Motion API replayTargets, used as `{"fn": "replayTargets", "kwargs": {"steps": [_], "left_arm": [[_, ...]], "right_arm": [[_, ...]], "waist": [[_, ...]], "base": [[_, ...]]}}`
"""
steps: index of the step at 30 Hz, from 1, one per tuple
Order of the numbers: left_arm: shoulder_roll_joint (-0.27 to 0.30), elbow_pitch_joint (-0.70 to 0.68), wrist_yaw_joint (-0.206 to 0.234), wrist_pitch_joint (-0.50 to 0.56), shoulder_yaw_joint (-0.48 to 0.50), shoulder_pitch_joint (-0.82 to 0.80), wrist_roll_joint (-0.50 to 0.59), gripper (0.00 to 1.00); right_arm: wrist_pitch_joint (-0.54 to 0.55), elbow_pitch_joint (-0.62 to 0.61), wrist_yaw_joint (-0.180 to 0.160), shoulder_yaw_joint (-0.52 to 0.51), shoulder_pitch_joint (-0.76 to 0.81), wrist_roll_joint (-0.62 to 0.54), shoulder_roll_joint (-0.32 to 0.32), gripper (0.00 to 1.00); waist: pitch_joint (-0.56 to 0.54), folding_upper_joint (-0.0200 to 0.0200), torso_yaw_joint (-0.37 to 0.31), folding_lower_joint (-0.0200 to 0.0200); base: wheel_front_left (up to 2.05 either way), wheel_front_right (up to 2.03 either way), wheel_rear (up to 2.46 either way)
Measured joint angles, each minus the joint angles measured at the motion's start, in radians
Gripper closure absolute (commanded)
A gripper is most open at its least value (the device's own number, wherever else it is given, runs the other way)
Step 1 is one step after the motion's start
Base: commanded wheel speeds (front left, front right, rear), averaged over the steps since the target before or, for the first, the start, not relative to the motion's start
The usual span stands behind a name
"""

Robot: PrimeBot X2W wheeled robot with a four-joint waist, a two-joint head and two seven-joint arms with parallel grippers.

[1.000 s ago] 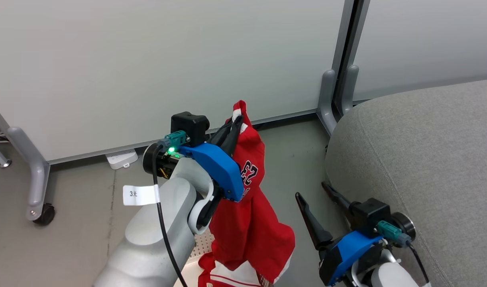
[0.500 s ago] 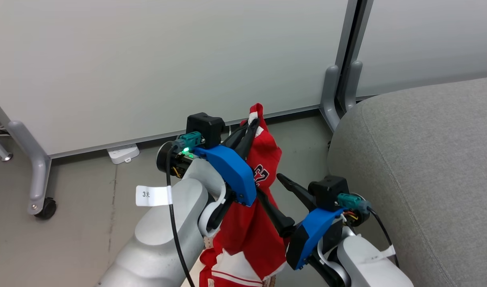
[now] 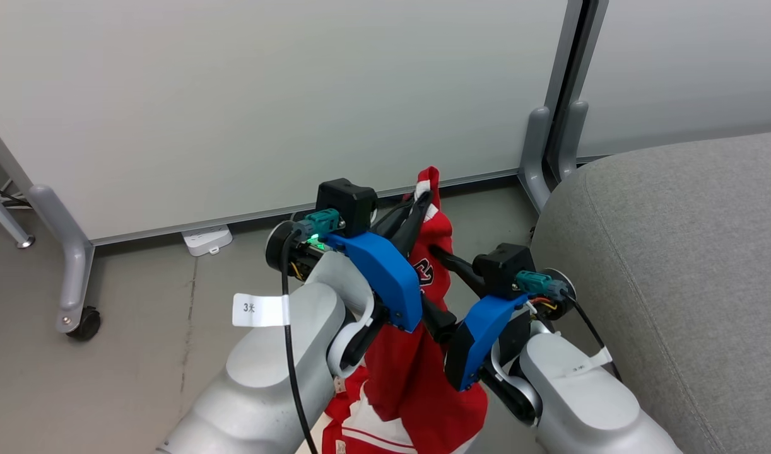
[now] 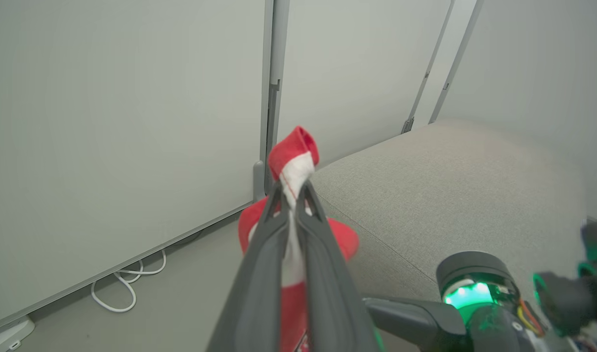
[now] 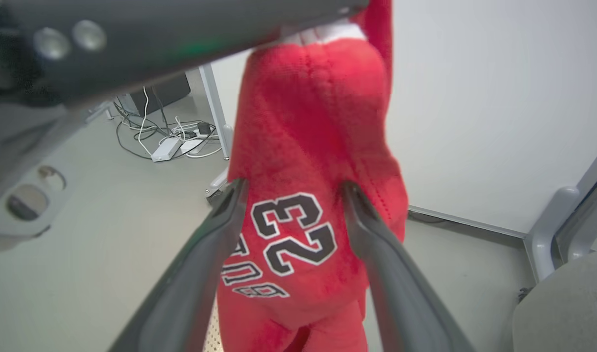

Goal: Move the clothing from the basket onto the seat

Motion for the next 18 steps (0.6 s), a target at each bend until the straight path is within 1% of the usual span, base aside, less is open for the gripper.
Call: {"fn": "replayTargets", "kwargs": {"steps": [7, 18], "left_arm": [[0.0, -0.006, -0.002, 0.005, -0.025, -0.001, -0.031, 1.0], [0.0, -0.016, -0.004, 0.01, -0.058, -0.013, -0.069, 1.0]], "right_arm": [[-0.025, 0.058, 0.0, 0.038, -0.066, 0.017, 0.0, 0.0], [-0.04, 0.152, 0.0, 0.102, -0.121, 0.06, 0.0, 0.0]], "waist": [[-0.003, 0.0, 0.004, -0.0001], [-0.003, 0.0, 0.015, -0.0001]], "base": [[0.0, 0.0, 0.0], [0.0, 0.0, 0.0]]}}
